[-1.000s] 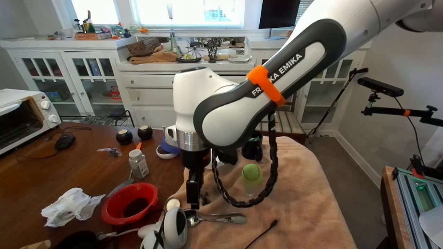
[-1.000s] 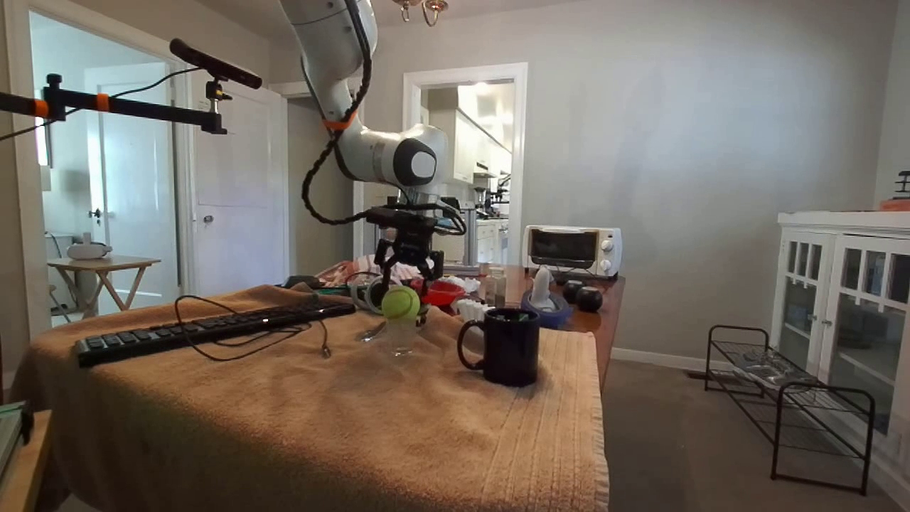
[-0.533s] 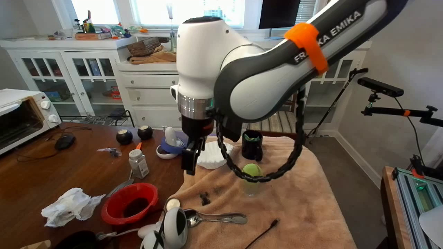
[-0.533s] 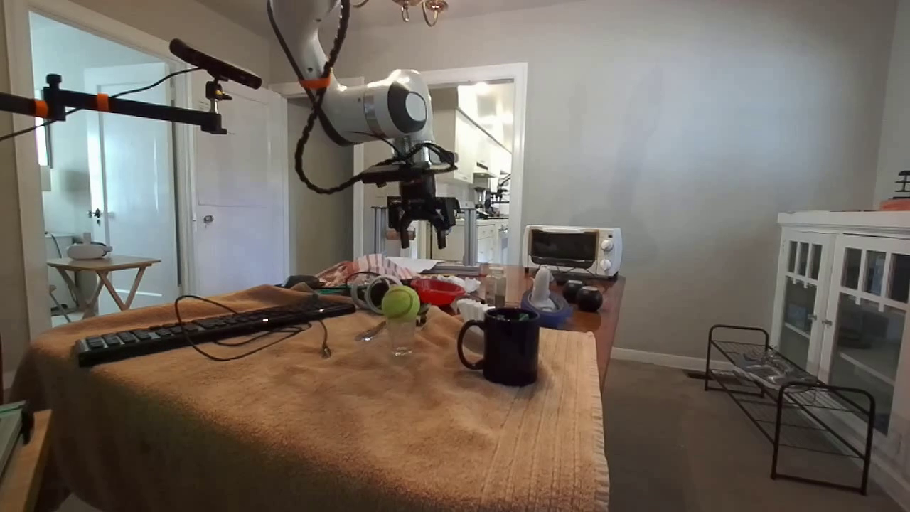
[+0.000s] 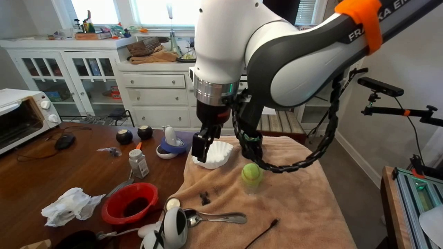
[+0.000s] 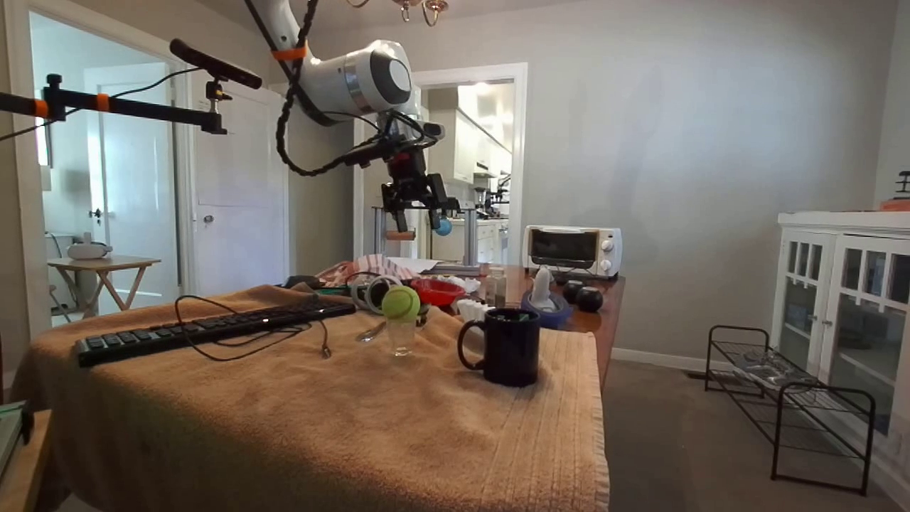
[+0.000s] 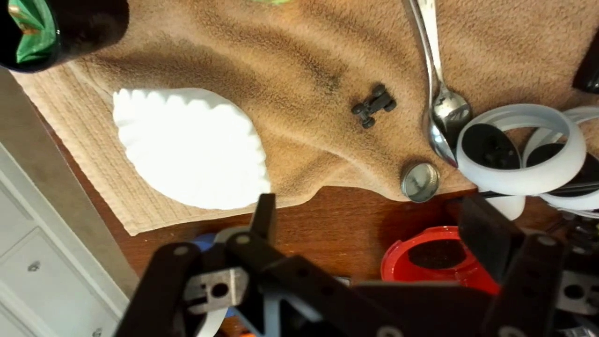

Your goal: Remove the silver spoons from the black mug, put them on the table, remove the green packet from the black mug and put it on the white cupcake holder

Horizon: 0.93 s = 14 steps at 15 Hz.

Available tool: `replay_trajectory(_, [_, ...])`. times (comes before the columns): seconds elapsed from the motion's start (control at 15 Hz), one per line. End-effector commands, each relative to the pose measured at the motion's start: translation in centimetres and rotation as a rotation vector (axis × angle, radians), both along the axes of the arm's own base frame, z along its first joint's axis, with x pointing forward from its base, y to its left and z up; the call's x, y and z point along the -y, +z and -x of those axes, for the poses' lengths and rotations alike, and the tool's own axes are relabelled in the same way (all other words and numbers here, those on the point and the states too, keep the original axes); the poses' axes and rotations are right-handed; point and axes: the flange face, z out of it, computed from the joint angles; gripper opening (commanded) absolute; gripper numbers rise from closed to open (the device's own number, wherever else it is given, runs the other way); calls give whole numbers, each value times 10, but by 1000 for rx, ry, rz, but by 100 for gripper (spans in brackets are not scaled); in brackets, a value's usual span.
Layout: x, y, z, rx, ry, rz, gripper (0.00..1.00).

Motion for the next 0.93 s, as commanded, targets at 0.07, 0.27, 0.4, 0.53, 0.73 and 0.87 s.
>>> replay_trajectory(0.07, [54,11,-4,-8,-93,-9,100])
replay_trajectory(0.27, [98,14,-2,-35,-183,-23,100])
replay_trajectory(0.4, [118,15,8,-54,-239,-48,100])
replay_trajectory(0.53, [135,11,20,-74,-322,-66,100])
replay_trajectory(0.73, [142,9,8,-54,-353,-55,100])
replay_trajectory(0.87, [147,11,10,-52,-365,-54,100])
